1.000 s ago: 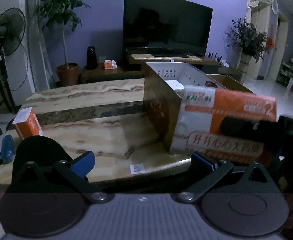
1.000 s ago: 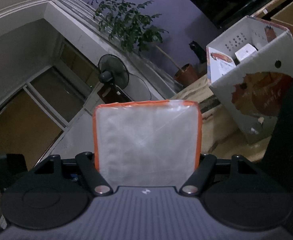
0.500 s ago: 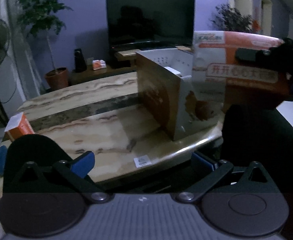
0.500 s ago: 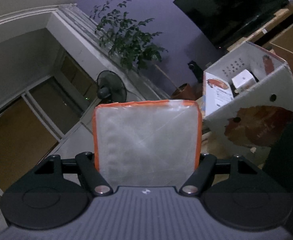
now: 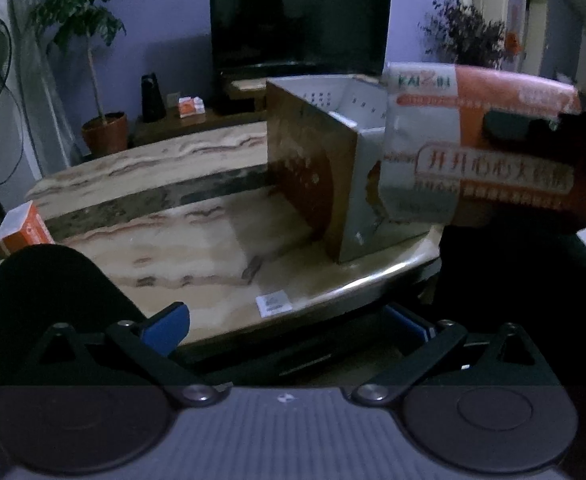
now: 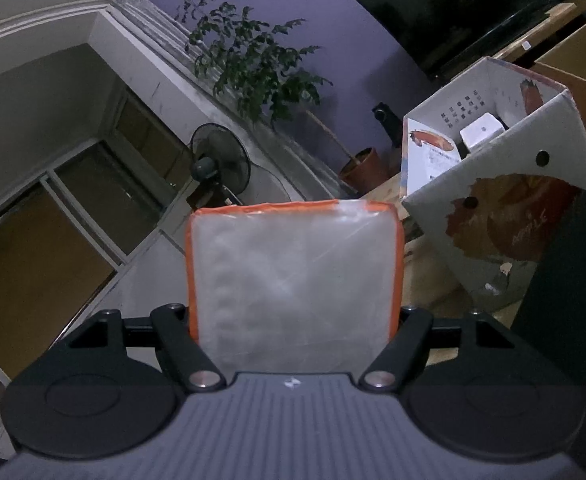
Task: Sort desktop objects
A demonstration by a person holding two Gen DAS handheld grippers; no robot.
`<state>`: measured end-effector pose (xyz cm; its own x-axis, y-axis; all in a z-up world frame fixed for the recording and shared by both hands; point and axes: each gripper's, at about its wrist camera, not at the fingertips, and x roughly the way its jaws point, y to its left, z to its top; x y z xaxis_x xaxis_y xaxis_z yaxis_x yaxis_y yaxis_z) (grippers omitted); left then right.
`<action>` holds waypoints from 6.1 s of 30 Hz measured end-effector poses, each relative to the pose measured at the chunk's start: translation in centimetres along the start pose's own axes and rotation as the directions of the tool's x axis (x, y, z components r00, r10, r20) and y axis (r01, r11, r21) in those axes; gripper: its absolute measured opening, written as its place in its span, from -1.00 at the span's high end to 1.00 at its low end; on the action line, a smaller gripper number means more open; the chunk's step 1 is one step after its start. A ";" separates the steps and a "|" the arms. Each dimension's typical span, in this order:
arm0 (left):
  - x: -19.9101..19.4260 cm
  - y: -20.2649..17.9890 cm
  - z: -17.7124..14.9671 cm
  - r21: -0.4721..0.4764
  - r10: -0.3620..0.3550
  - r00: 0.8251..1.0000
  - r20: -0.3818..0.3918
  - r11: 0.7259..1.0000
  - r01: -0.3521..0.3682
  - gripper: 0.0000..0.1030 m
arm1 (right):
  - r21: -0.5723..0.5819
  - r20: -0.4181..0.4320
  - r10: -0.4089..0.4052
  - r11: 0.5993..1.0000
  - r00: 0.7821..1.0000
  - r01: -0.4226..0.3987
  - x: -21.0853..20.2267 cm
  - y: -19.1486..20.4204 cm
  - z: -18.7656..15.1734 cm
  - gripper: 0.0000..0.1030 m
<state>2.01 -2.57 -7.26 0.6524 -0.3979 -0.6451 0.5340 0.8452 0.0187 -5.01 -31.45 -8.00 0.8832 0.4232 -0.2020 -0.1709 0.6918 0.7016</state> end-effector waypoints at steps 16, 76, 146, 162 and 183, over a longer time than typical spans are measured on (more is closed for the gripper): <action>-0.7 -0.5 -0.2 0.013 -0.050 0.997 0.058 0.999 0.049 -0.98 | 0.035 0.012 -0.003 0.999 1.000 0.003 -0.4 -0.4 0.0 -0.44; -0.4 -0.5 0.0 0.000 -0.033 0.999 0.024 0.999 0.033 -0.98 | 0.110 0.007 0.058 0.992 0.998 -0.059 -0.1 -1.7 0.1 -0.44; 0.0 -0.6 0.0 0.014 -0.022 1.000 0.001 1.000 0.022 -0.98 | 0.155 0.009 0.063 0.986 0.998 -0.064 -0.5 -2.0 0.0 -0.44; 0.0 -0.7 0.0 0.018 -0.024 1.000 0.002 1.000 0.024 -0.98 | 0.153 0.010 0.058 0.986 0.998 -0.059 -0.5 -2.1 0.0 -0.44; 0.0 -0.5 0.0 0.018 -0.025 1.000 0.002 1.000 0.025 -0.98 | 0.130 0.012 0.031 0.991 0.999 -0.032 -0.4 -1.7 -0.1 -0.44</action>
<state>1.76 -3.04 -7.28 0.6400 -0.4197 -0.6436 0.5596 0.8286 0.0161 -5.09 -32.77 -9.17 0.8827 0.4372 -0.1725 -0.1407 0.5960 0.7906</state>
